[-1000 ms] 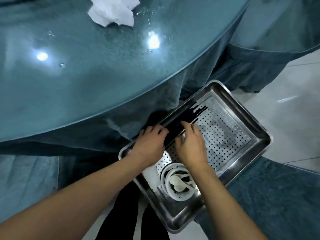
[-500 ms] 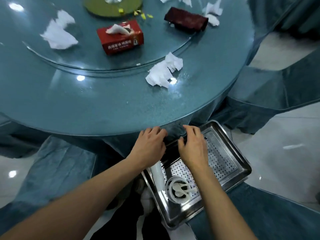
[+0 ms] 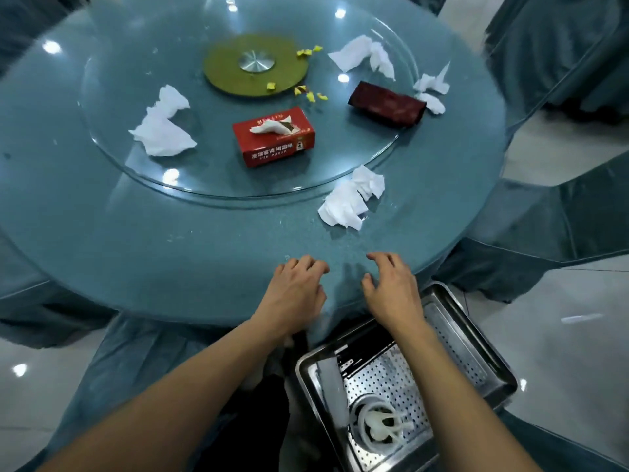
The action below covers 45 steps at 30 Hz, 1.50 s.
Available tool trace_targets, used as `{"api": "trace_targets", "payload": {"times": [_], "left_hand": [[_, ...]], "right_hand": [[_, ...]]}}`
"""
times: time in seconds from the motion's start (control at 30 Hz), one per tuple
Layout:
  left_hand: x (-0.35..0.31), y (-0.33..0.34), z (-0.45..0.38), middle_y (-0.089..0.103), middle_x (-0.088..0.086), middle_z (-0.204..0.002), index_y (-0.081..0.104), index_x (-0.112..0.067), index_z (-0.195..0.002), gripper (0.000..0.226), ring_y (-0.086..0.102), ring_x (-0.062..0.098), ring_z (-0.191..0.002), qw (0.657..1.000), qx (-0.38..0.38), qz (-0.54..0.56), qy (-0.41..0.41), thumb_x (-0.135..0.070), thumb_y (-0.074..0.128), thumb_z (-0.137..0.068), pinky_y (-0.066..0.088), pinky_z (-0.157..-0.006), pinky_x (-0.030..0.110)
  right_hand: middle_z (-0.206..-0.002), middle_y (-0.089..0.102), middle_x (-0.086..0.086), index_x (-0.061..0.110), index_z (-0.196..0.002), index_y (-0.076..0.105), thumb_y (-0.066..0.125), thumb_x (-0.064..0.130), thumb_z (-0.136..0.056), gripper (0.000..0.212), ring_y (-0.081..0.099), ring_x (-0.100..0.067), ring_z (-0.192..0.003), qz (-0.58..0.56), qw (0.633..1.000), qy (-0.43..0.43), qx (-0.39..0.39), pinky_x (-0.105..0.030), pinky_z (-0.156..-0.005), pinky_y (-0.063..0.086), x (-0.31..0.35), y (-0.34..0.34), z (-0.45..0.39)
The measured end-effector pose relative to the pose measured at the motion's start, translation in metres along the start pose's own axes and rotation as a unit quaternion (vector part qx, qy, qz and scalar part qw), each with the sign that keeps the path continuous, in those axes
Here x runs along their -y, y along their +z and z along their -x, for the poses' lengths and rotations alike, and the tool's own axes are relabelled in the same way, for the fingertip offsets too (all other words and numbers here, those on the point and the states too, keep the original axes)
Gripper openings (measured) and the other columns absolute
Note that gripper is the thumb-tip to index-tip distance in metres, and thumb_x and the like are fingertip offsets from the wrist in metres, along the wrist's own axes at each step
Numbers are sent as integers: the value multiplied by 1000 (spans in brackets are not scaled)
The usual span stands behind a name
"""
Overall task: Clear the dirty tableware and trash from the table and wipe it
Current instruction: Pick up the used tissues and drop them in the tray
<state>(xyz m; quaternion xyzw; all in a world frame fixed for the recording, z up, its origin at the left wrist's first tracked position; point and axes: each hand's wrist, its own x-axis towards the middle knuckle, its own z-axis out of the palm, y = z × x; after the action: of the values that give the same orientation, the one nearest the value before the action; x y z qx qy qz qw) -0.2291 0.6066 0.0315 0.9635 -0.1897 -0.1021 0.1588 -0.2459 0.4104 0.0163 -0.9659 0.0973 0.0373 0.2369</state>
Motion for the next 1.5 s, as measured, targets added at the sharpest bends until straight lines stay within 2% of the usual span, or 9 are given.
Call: {"api": "trace_targets", "payload": {"times": [0.3, 0.5, 0.73, 0.87, 1.0, 1.13, 1.23, 1.37, 1.5], "left_hand": [[59, -20, -87, 59, 2, -123, 56, -20, -130, 38, 56, 30, -107, 997, 45, -9, 66, -26, 45, -94, 44, -95, 44], [70, -19, -131, 54, -1, -131, 50, -24, -138, 42, 52, 27, -116, 993, 80, -26, 89, -26, 45, -97, 38, -102, 41], [76, -2, -170, 43, -3, -147, 39, -25, -146, 50, 44, 27, -128, 983, 131, -77, 107, -26, 45, -96, 35, -105, 41], [77, 5, -186, 25, -2, -162, 27, -27, -154, 61, 31, 32, -142, 974, 159, -114, 116, -28, 48, -97, 32, -110, 44], [73, 17, -200, 20, 0, -166, 22, -25, -157, 63, 25, 36, -147, 966, 184, -140, 111, -27, 45, -98, 32, -111, 45], [71, 33, -202, 17, 0, -167, 19, -24, -157, 62, 22, 36, -148, 962, 206, -149, 95, -28, 42, -100, 30, -113, 46], [74, 43, -202, 13, -2, -168, 19, -25, -157, 61, 20, 34, -150, 963, 208, -149, 83, -30, 41, -101, 31, -114, 47], [75, 44, -198, 12, -5, -168, 20, -27, -158, 59, 19, 32, -150, 966, 203, -144, 76, -29, 39, -102, 29, -115, 45], [81, 41, -185, 31, -1, -160, 35, -24, -150, 52, 26, 31, -146, 977, 169, -124, 43, -26, 42, -98, 32, -113, 43]], "right_hand": [[-128, 57, -11, 14, -131, 58, 60, 21, -92, 40, 55, -35, -114, 17, 998, 62, 2, -47, -101, 43, 37, 10, -81], [-130, 56, -10, 16, -134, 56, 58, 23, -94, 41, 56, -36, -115, 26, 994, 107, 22, -46, -103, 42, 38, 10, -110], [-130, 54, -9, 20, -134, 55, 59, 27, -93, 43, 54, -34, -118, 41, 993, 106, 35, -45, -104, 40, 26, 13, -149], [-135, 50, -7, 21, -140, 48, 64, 37, -88, 57, 48, -32, -124, 33, 992, 109, 53, -45, -104, 37, 17, 13, -181], [-146, 42, -6, 23, -146, 38, 68, 50, -81, 77, 44, -33, -131, 44, 993, 85, 74, -47, -108, 36, 1, 15, -216], [-165, 16, -3, 30, -159, 10, 68, 72, -72, 112, 23, -29, -148, 81, 986, 62, 130, -47, -119, 19, -14, 20, -245], [-168, 4, -2, 31, -159, 1, 62, 83, -68, 122, 8, -26, -154, 102, 980, 51, 165, -53, -123, 5, -21, 28, -264], [-166, 16, -2, 31, -159, 1, 63, 85, -65, 125, 7, -25, -154, 111, 978, 29, 175, -60, -120, -4, -17, 49, -270], [-155, 35, -4, 32, -158, 13, 73, 60, -74, 107, 32, -29, -144, 131, 984, 4, 120, -58, -120, 10, -5, 64, -266]]}}
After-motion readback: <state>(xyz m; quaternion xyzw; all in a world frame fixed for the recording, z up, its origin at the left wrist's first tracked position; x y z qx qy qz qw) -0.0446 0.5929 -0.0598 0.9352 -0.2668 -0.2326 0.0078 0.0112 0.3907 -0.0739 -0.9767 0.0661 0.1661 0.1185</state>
